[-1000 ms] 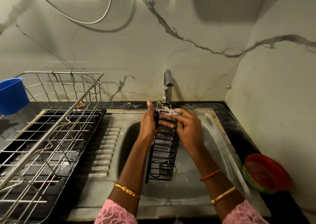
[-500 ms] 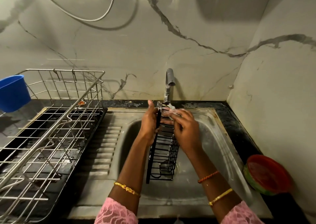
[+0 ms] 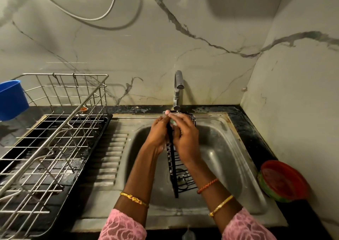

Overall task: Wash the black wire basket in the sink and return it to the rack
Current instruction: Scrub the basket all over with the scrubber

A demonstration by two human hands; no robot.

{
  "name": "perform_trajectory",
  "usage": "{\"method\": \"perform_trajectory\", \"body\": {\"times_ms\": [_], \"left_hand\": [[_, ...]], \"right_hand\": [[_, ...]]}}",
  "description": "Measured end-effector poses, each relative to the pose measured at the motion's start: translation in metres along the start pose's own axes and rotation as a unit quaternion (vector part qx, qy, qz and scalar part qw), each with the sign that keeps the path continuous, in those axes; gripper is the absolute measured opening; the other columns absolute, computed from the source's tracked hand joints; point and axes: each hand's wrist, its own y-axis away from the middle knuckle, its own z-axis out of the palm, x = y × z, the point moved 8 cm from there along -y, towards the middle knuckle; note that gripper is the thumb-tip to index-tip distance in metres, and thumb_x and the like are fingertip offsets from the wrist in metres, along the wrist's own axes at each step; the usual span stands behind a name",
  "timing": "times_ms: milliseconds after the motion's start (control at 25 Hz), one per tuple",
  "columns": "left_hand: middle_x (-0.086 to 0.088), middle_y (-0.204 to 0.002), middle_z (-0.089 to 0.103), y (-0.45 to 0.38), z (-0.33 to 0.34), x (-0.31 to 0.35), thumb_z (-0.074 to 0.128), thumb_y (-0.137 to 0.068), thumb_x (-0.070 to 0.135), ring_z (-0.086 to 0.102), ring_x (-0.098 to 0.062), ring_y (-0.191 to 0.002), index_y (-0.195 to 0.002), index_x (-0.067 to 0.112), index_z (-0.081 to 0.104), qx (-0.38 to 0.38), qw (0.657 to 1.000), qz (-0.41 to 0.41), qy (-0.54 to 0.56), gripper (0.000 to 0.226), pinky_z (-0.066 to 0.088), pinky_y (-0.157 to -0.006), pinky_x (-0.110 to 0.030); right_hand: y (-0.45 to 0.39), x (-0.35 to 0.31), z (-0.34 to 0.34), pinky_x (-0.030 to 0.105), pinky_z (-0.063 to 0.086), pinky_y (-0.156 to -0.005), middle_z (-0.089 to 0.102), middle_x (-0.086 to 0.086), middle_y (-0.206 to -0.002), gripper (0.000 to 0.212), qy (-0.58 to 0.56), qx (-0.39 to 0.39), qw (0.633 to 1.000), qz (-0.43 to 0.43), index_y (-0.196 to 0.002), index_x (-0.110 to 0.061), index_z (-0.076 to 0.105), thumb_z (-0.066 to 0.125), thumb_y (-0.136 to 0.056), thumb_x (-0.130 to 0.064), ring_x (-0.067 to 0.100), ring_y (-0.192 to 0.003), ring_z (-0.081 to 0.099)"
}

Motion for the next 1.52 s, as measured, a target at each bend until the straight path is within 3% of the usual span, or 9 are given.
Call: {"method": "perform_trajectory", "body": {"times_ms": [160,320,440,680,840,1000,1080,1280,1520], "left_hand": [[-0.023,-0.117,0.064,0.002,0.009,-0.005,0.043,-0.1,0.033,0.064,-0.033,-0.108,-0.123,-0.006,0.052,-0.011,1.0,-0.011,-0.005,0.046,0.056,-0.085,-0.044],[-0.02,-0.117,0.066,-0.001,0.015,-0.013,0.039,-0.1,0.032,0.065,-0.031,-0.107,-0.126,-0.009,0.05,-0.034,0.999,-0.012,-0.021,0.05,0.059,-0.075,-0.036],[-0.021,-0.114,0.067,-0.006,0.011,-0.011,0.04,-0.1,0.033,0.066,-0.031,-0.105,-0.126,-0.01,0.05,-0.025,1.0,0.0,-0.019,0.05,0.059,-0.075,-0.037],[-0.02,-0.114,0.068,-0.009,0.004,-0.011,0.04,-0.101,0.036,0.069,-0.031,-0.099,-0.128,-0.005,0.048,0.001,0.999,0.002,-0.038,0.05,0.058,-0.067,-0.033],[-0.016,-0.115,0.068,-0.008,0.008,0.0,0.031,-0.103,0.035,0.068,-0.026,-0.101,-0.117,-0.003,0.058,-0.02,0.998,0.027,-0.055,0.049,0.059,-0.076,-0.035],[-0.012,-0.099,0.073,-0.006,0.006,0.003,0.027,-0.104,0.035,0.071,-0.021,-0.091,-0.101,0.0,0.066,0.0,0.998,0.042,-0.051,0.052,0.058,-0.071,-0.028],[-0.016,-0.107,0.071,-0.008,0.002,0.004,0.026,-0.104,0.034,0.07,-0.024,-0.093,-0.107,-0.005,0.063,0.012,0.998,0.05,-0.025,0.054,0.057,-0.067,-0.027],[-0.013,-0.109,0.07,-0.011,-0.007,0.006,0.025,-0.104,0.036,0.07,-0.02,-0.094,-0.121,-0.009,0.055,0.034,0.998,0.055,-0.011,0.056,0.051,-0.055,-0.018],[-0.008,-0.086,0.075,-0.007,-0.025,0.016,0.025,-0.105,0.029,0.073,-0.018,-0.075,-0.094,-0.003,0.055,0.073,0.993,0.08,0.042,0.045,0.032,-0.037,-0.012]], "right_hand": [[0.012,0.024,-0.019,0.02,0.04,-0.099,0.057,0.007,-0.117,0.031,0.044,0.045,0.998,0.031,-0.116,-0.006,0.062,0.047,-0.09,0.001,0.013,-0.111,0.048],[0.019,0.08,-0.055,0.038,0.054,-0.084,0.058,0.015,-0.11,0.029,0.11,0.125,0.981,0.103,-0.111,-0.001,0.064,0.055,-0.085,0.007,0.026,-0.102,0.055],[0.026,0.075,-0.047,0.022,0.051,-0.082,0.057,0.014,-0.108,0.027,0.063,0.132,0.983,0.114,-0.112,-0.001,0.063,0.054,-0.086,0.005,0.017,-0.097,0.054],[0.04,0.036,0.001,0.026,0.048,-0.083,0.057,0.009,-0.106,0.029,0.046,0.046,0.998,0.01,-0.111,-0.004,0.064,0.053,-0.087,0.006,0.016,-0.1,0.05],[0.029,0.067,-0.035,0.013,0.047,-0.081,0.057,0.013,-0.104,0.025,0.061,0.106,0.991,0.061,-0.11,-0.001,0.064,0.053,-0.088,0.005,0.017,-0.095,0.052],[0.035,0.075,-0.039,0.016,0.048,-0.086,0.057,0.016,-0.104,0.026,0.047,0.152,0.983,0.089,-0.107,0.001,0.065,0.048,-0.089,-0.006,0.013,-0.096,0.051],[0.048,0.06,-0.019,0.017,0.046,-0.086,0.054,0.013,-0.108,0.029,0.022,0.123,0.99,0.066,-0.11,-0.001,0.065,0.045,-0.091,-0.012,0.015,-0.098,0.052],[0.061,0.042,0.01,0.027,0.047,-0.084,0.054,0.008,-0.105,0.029,0.035,0.043,0.998,-0.009,-0.111,-0.005,0.065,0.055,-0.087,0.005,0.019,-0.099,0.051],[0.044,0.079,-0.029,0.018,0.051,-0.079,0.053,0.006,-0.104,0.025,0.013,0.131,0.986,0.098,-0.109,-0.001,0.064,0.055,-0.086,0.006,0.017,-0.093,0.055]]}}
